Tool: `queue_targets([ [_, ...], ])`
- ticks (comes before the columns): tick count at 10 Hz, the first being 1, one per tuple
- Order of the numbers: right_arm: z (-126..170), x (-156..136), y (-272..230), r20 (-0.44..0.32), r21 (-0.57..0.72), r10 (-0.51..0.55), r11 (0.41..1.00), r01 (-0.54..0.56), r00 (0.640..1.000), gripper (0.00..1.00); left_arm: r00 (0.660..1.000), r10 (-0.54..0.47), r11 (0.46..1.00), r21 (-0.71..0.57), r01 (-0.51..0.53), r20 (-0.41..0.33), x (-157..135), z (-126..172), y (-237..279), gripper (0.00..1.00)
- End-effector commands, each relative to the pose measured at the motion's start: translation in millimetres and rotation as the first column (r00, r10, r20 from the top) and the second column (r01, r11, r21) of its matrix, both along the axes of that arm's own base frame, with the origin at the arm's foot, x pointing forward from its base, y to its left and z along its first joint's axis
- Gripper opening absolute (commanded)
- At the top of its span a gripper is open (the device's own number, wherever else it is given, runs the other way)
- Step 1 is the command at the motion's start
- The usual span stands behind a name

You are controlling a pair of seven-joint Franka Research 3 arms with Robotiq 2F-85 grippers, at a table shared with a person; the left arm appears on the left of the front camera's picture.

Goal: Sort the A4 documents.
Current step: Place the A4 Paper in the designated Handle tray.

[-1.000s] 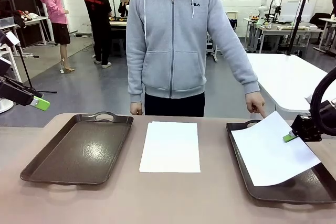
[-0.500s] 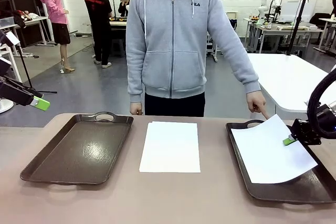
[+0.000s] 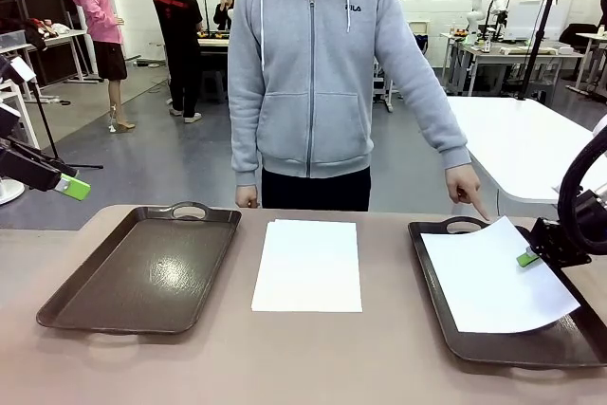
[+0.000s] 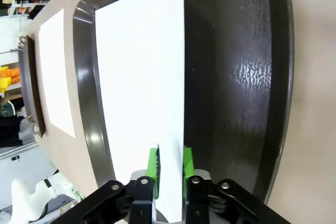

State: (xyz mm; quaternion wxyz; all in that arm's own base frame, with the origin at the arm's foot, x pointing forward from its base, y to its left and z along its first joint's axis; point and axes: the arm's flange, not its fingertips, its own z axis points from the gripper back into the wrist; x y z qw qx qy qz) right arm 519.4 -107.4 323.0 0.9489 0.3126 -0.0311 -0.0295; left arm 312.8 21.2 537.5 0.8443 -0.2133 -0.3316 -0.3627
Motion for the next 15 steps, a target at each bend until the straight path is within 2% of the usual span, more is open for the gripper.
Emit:
queue_targets([
  [1,3.2,-0.5,4.8,-0.014,-0.032,-0.013,0.999,0.013,1.000,0.44,1.000,-0.021,1.000,-0.012,0.022,0.013,1.1,-1.6,1.8,1.00],
  [7,15.9,-1.1,2.0,0.018,-0.110,-0.026,0.994,0.028,0.999,1.00,1.000,-0.021,1.000,-0.012,0.022,0.013,1.1,-1.6,1.8,1.00],
  [11,28.5,-4.9,-1.3,0.054,-0.106,-0.049,0.993,0.055,0.997,1.00,1.000,-0.021,1.000,-0.012,0.022,0.013,1.1,-1.6,1.8,1.00],
  [15,25.8,2.2,-5.8,0.055,-0.078,-0.021,0.997,0.025,0.998,1.00,1.000,-0.021,1.000,-0.012,0.022,0.013,1.1,-1.6,1.8,1.00],
])
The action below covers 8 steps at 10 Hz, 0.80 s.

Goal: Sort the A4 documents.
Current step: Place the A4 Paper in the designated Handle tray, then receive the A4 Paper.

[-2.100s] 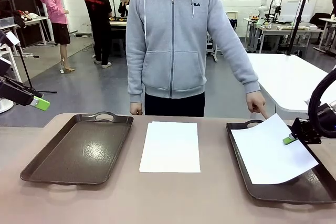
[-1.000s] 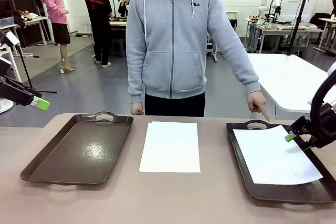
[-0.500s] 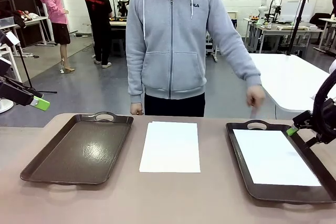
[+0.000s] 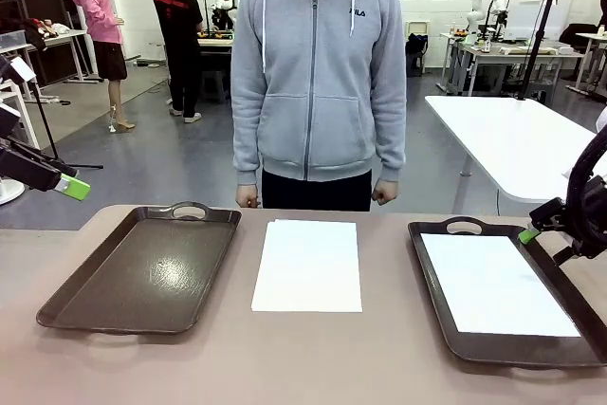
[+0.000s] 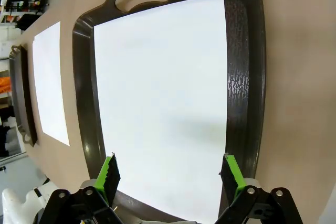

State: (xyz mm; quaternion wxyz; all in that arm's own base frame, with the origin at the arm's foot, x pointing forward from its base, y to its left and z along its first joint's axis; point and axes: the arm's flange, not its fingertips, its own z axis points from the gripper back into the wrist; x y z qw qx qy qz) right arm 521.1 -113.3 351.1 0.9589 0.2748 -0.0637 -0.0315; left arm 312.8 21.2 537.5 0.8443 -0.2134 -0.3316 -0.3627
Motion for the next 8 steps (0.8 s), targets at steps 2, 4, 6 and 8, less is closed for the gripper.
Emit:
queue_targets([
  [2,-2.3,0.5,0.1,-0.003,0.001,0.003,1.000,-0.003,1.000,1.00,1.000,-0.021,1.000,-0.012,0.022,0.013,1.1,-1.6,1.8,1.00],
  [4,-2.3,0.5,0.1,-0.003,0.001,0.003,1.000,-0.003,1.000,1.00,1.000,-0.021,1.000,-0.012,0.022,0.013,1.1,-1.6,1.8,1.00],
  [6,-2.3,0.5,0.1,-0.003,0.001,0.003,1.000,-0.003,1.000,1.00,1.000,-0.021,1.000,-0.012,0.022,0.013,1.1,-1.6,1.8,1.00],
  [8,-2.3,0.5,0.1,-0.003,0.001,0.003,1.000,-0.003,1.000,1.00,1.000,-0.021,1.000,-0.012,0.022,0.013,1.1,-1.6,1.8,1.00],
])
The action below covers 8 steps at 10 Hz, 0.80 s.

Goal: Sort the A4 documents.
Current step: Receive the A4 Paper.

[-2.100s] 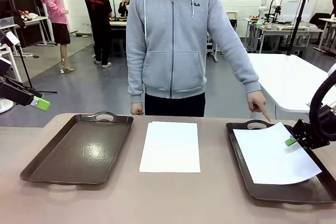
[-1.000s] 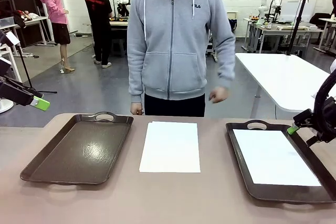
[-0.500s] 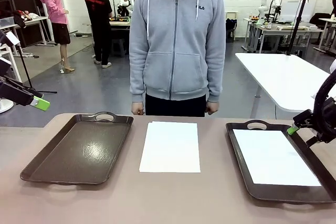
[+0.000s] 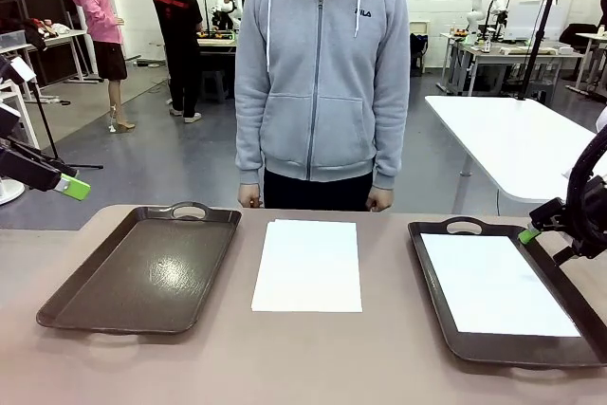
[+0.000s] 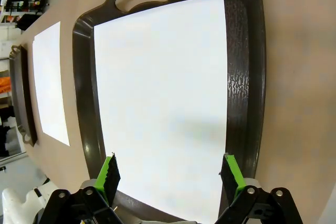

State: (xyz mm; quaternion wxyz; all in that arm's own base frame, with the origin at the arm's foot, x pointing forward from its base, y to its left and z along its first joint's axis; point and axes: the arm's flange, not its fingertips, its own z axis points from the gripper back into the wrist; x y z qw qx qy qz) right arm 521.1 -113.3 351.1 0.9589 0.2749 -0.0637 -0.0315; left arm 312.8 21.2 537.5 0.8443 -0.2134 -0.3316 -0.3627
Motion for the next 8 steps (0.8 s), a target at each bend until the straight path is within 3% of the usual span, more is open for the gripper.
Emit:
queue_targets([
  [1,-2.3,0.5,0.1,-0.003,0.001,0.003,1.000,-0.003,1.000,1.00,1.000,-0.021,1.000,-0.012,0.022,0.013,1.1,-1.6,1.8,1.00],
  [5,0.0,0.0,0.0,0.000,0.000,0.000,1.000,0.000,1.000,1.00,1.000,-0.021,1.000,-0.012,0.022,0.013,1.1,-1.6,1.8,1.00],
  [7,39.1,-32.3,19.1,0.248,-0.088,0.049,0.996,-0.028,0.967,1.00,1.000,-0.021,1.000,-0.012,0.022,0.013,1.1,-1.6,1.8,1.00],
  [8,55.1,-48.2,28.3,0.358,-0.099,0.106,0.992,-0.075,0.928,1.00,1.000,-0.021,1.000,-0.012,0.022,0.013,1.1,-1.6,1.8,1.00],
])
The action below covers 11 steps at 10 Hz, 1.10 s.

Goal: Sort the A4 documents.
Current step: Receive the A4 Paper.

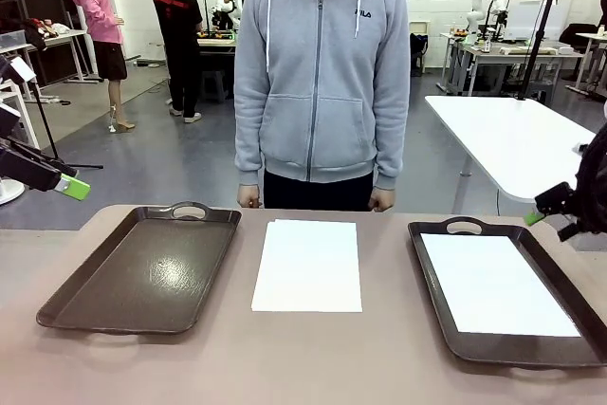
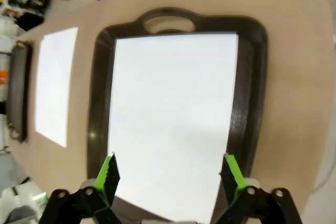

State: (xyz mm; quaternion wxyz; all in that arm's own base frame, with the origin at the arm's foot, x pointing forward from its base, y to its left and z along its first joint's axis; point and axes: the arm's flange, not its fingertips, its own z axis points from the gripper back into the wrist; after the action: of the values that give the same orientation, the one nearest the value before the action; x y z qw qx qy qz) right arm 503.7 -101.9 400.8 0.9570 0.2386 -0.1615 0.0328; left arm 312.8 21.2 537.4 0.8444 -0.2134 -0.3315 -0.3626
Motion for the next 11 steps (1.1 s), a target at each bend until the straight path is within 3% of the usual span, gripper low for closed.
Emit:
queue_targets([
  [1,18.3,-45.5,24.4,0.245,-0.011,0.073,0.997,-0.073,0.967,1.00,1.000,-0.022,1.000,-0.012,0.022,0.014,1.1,-1.5,1.8,1.00],
  [4,54.7,-97.5,25.8,0.438,0.044,0.234,0.959,-0.281,0.868,1.00,1.000,-0.022,1.000,-0.012,0.022,0.014,1.1,-1.5,1.8,1.00],
  [6,85.4,-132.1,9.9,0.568,0.024,0.315,0.917,-0.397,0.761,1.00,1.000,-0.022,1.000,-0.012,0.022,0.014,1.1,-1.5,1.8,1.00],
  [7,97.9,-137.9,3.5,0.591,0.014,0.347,0.898,-0.440,0.728,1.00,1.000,-0.022,1.000,-0.012,0.022,0.014,1.1,-1.5,1.8,1.00],
  [11,123.8,-130.8,14.5,0.594,0.025,0.436,0.830,-0.558,0.676,1.00,1.000,-0.022,1.000,-0.012,0.022,0.014,1.1,-1.5,1.8,1.00],
])
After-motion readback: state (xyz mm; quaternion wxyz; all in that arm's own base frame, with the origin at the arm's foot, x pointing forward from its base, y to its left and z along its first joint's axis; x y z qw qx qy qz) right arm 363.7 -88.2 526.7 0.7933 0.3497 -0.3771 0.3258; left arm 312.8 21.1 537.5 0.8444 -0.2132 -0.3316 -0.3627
